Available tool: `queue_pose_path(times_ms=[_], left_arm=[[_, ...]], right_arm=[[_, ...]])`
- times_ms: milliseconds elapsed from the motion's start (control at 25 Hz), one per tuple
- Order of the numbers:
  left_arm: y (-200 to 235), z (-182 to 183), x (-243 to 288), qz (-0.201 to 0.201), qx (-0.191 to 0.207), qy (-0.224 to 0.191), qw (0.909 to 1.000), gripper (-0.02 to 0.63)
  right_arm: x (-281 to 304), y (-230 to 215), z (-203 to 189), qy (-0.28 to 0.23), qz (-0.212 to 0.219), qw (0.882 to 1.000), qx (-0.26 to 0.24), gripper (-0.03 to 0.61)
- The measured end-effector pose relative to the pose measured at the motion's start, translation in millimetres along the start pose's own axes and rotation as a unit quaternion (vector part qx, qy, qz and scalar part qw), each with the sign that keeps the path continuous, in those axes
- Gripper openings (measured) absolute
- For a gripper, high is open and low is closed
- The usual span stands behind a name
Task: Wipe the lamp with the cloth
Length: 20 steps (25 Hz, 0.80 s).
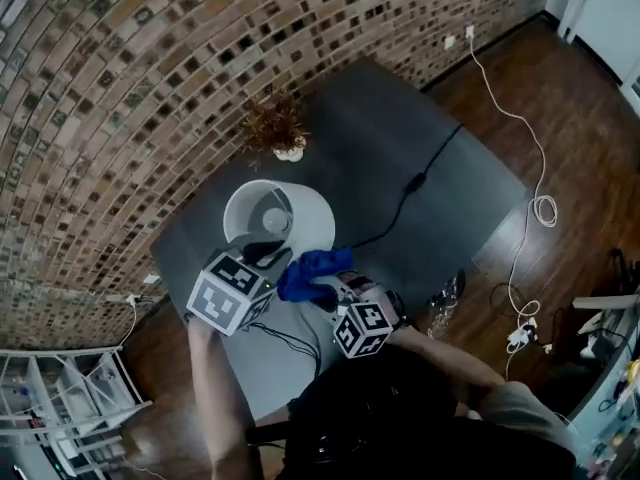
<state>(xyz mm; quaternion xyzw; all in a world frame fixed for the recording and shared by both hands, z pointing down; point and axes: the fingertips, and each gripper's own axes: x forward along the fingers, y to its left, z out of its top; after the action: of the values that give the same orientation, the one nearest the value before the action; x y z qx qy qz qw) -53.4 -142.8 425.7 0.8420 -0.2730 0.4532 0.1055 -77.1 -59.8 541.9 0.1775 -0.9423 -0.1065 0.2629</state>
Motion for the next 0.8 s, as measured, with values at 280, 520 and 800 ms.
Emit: queue_pose_path(times_ms=[280,520,800], left_arm=[[-22.1,1.3,-0.1,0.008,-0.005,0.009,0.9999,0.052],[-46.5,0.9,1.1,0.050,0.081,-0.010,0.9954,0.055],[-95.4,-26.0,-8.6,0.054,0.218,-0.034,0.9738,0.055]], right_arm=[[-65.8,-46.7,-54.7,-0.032,0.014,0.964,0.265,0.110],[-145.0,-148.6,49.8,-0.308,0.026,0.889,0.338,0.110],[-91.8,-130.3,-74.1,-0.054,-0.005,0.939,0.340,0.109]])
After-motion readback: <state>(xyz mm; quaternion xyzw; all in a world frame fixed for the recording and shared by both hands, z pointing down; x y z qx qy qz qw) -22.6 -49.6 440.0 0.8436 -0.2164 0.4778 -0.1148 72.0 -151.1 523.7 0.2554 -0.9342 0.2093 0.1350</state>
